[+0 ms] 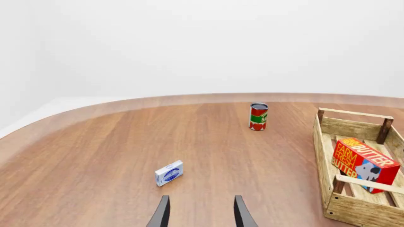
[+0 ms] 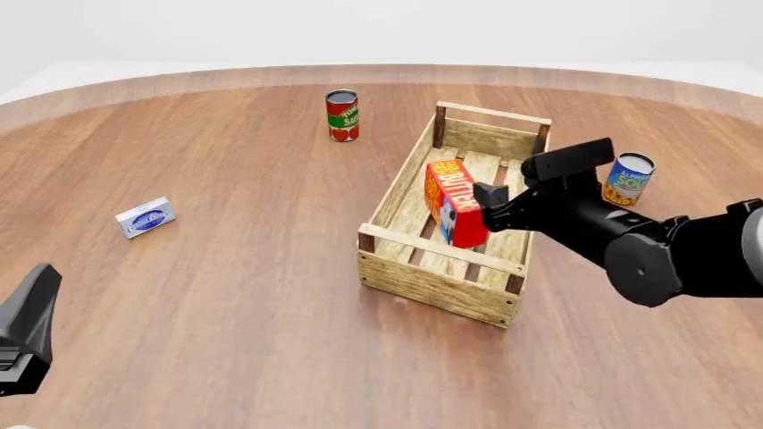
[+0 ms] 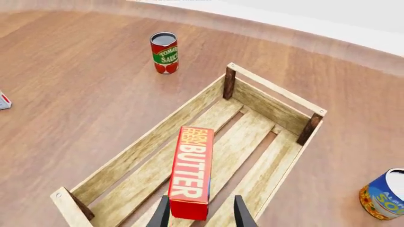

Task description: Pick up the butter and put it in the tray.

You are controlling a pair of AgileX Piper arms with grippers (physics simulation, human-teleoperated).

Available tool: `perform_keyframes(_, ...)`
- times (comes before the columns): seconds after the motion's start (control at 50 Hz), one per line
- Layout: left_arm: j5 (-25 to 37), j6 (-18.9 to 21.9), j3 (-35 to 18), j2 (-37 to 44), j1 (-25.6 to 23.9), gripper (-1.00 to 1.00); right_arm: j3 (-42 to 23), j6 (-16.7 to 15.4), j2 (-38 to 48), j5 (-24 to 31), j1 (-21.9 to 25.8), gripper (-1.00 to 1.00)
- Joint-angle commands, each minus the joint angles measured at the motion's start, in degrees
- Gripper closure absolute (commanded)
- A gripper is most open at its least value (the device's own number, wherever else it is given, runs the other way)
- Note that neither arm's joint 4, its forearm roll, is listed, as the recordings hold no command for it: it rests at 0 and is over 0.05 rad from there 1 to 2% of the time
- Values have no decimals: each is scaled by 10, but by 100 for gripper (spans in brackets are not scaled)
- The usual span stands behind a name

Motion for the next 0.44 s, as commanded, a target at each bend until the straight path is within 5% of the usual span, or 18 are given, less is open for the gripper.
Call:
perform_keyframes(0.02,0,0,0,0,0,-100,5,0,-13,4,-6,-100)
perform_keyframes(0.44,0,0,0,0,0,-100,39,3,-57,3,-23,-100)
